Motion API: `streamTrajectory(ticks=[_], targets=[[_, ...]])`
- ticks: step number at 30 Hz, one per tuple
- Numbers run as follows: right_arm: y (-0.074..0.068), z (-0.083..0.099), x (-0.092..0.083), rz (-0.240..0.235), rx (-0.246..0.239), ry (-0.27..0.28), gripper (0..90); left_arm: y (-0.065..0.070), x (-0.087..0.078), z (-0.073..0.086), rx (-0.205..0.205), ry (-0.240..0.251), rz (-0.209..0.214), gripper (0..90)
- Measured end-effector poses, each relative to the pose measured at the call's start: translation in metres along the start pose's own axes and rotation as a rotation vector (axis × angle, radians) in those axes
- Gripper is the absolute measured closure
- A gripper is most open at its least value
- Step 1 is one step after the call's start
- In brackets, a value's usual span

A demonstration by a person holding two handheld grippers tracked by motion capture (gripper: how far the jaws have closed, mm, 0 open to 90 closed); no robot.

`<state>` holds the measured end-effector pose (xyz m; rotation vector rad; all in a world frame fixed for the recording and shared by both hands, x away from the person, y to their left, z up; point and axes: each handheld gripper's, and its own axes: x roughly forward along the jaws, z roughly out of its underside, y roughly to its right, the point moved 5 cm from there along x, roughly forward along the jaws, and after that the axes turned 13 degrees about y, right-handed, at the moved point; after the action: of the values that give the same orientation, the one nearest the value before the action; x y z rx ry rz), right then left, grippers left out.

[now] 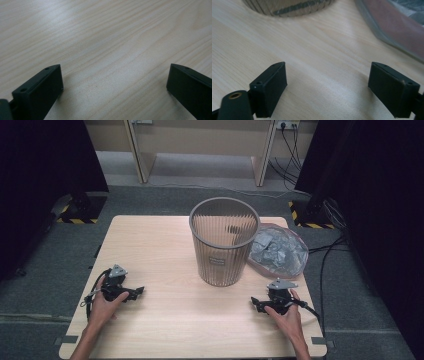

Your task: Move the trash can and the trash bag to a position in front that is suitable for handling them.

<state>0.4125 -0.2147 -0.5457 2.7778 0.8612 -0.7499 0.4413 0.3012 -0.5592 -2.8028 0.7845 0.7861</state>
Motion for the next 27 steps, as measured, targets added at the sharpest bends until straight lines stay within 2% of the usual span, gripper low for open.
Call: streamTrajectory(ticks=[5, 7, 13, 14, 15, 19, 20, 21, 23, 27], targets=[[0.003, -0.009, -0.007, 0.003, 0.022, 0.051, 13.4, 0.000, 0.000, 0.000, -0.001, -0.001, 0.001, 0.0], [0.004, -0.013, -0.009, 0.010, 0.010, 0.066, 13.5, 0.000, 0.000, 0.000, -0.001, -0.001, 0.001, 0.0], [0.012, -0.025, -0.014, 0.026, 0.006, 0.078, 13.4, 0.000, 0.000, 0.000, -0.002, -0.001, 0.001, 0.0], [0.018, -0.031, -0.015, 0.039, 0.006, 0.082, 13.4, 0.000, 0.000, 0.000, 0.000, -0.001, 0.001, 0.0], [0.018, -0.031, -0.015, 0.039, 0.006, 0.082, 13.4, 0.000, 0.000, 0.000, 0.000, -0.001, 0.001, 0.0], [0.039, -0.050, -0.014, 0.089, 0.028, 0.113, 13.3, 0.000, 0.000, 0.000, 0.000, -0.001, 0.001, 0.0], [0.039, -0.050, -0.014, 0.089, 0.028, 0.113, 13.3, 0.000, 0.000, 0.000, -0.002, -0.001, 0.001, 0.0], [0.047, -0.058, -0.013, 0.112, 0.046, 0.138, 13.4, 0.000, 0.000, 0.000, 0.000, -0.001, 0.001, 0.0], [0.055, -0.064, -0.011, 0.134, 0.053, 0.150, 13.4, 0.000, 0.000, 0.000, 0.000, -0.001, 0.001, 0.0], [0.065, -0.073, -0.007, 0.154, 0.078, 0.159, 13.3, 0.000, 0.000, 0.000, 0.000, -0.001, 0.001, 0.0]])
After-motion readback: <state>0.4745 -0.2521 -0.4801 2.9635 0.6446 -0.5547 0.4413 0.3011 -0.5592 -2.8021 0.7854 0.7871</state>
